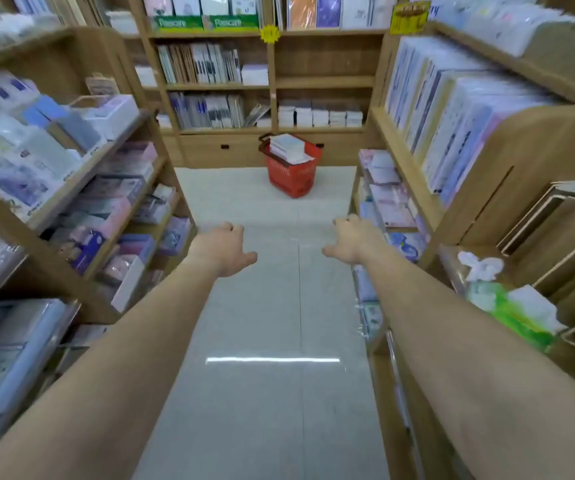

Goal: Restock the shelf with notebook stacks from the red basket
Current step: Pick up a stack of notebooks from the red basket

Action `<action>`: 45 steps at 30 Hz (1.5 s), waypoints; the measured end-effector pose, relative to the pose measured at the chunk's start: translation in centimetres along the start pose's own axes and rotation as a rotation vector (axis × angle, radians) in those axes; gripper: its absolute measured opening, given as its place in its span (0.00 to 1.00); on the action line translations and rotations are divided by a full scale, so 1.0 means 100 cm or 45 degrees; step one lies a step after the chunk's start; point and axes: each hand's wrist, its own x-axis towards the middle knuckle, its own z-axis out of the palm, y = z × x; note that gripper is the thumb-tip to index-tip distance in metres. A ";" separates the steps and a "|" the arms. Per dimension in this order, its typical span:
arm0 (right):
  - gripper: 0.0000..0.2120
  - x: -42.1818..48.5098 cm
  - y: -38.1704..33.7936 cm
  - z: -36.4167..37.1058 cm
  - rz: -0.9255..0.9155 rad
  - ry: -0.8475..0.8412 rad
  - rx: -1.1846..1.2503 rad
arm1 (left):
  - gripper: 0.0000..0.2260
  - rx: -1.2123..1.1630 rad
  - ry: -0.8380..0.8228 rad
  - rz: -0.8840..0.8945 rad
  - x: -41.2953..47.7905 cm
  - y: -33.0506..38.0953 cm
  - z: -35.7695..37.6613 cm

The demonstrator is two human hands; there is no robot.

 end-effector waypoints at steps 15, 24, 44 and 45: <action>0.36 0.028 0.045 0.114 0.000 -0.369 -0.029 | 0.33 -0.019 -0.337 -0.053 0.026 0.031 0.112; 0.38 0.165 0.020 0.119 -0.006 -0.428 -0.040 | 0.33 -0.074 -0.383 -0.083 0.154 -0.017 0.121; 0.34 0.564 0.007 0.051 0.100 -0.480 -0.055 | 0.32 -0.049 -0.436 0.036 0.580 -0.094 0.067; 0.34 0.589 0.011 0.046 0.086 -0.486 -0.043 | 0.32 -0.047 -0.431 0.020 0.603 -0.093 0.061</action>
